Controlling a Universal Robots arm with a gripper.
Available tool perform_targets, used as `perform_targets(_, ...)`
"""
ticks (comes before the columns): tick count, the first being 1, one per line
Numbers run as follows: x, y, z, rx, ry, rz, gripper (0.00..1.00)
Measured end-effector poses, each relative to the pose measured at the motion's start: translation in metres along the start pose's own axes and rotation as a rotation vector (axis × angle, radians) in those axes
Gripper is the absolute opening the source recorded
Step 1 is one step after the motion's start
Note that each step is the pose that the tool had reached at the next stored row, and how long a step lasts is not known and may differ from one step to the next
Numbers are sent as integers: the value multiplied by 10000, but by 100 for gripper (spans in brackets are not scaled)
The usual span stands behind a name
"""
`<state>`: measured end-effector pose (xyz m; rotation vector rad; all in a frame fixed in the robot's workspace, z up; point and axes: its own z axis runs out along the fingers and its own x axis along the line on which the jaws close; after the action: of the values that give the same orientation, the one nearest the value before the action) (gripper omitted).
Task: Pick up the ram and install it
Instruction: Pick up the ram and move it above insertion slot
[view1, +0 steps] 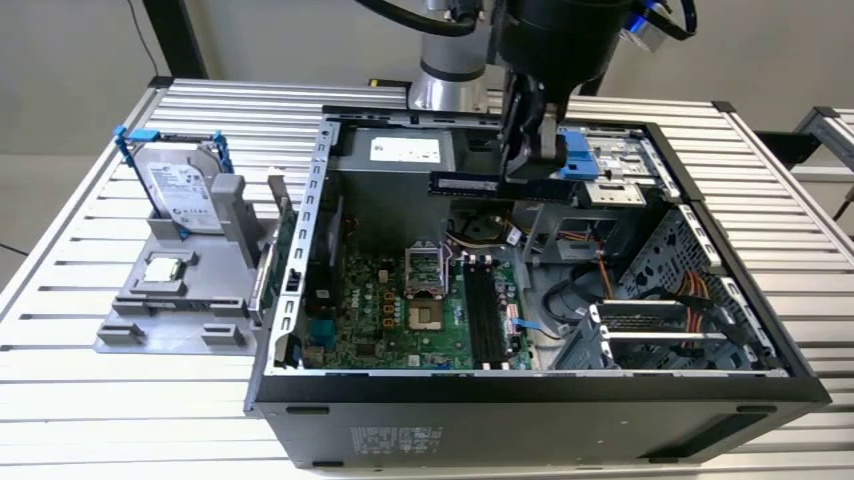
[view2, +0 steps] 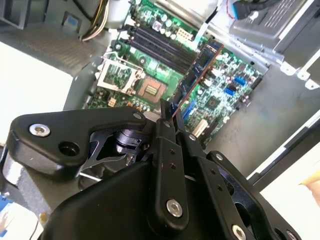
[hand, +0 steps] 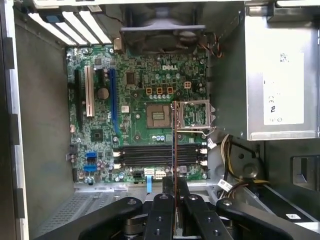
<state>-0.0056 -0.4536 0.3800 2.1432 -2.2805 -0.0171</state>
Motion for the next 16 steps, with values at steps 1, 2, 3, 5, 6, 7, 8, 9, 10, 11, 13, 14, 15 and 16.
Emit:
perform_targets(1,-4,-25,0,0,0,0,0)
perform_targets(2,-8,-52,-1,0,0,0,0)
perform_targets(3,-12,-78,-1,0,-1,0,0)
perform_targets(5,-19,-129,-2,0,-1,0,0)
perform_targets(6,-23,-156,-2,0,0,0,0)
perform_targets(7,-26,-183,-3,0,1,0,0)
perform_targets(8,-29,-208,-3,0,0,0,0)
perform_targets(9,-33,-232,-3,0,-1,0,0)
perform_targets(10,-37,-254,-4,0,0,-1,0)
perform_targets(11,-39,-275,-4,0,0,0,0)
perform_targets(13,-45,-318,-5,0,0,0,0)
perform_targets(14,-48,-340,-5,0,0,0,0)
perform_targets(15,-51,-359,-6,0,-1,0,0)
perform_targets(16,-53,-378,-6,0,-1,-1,0)
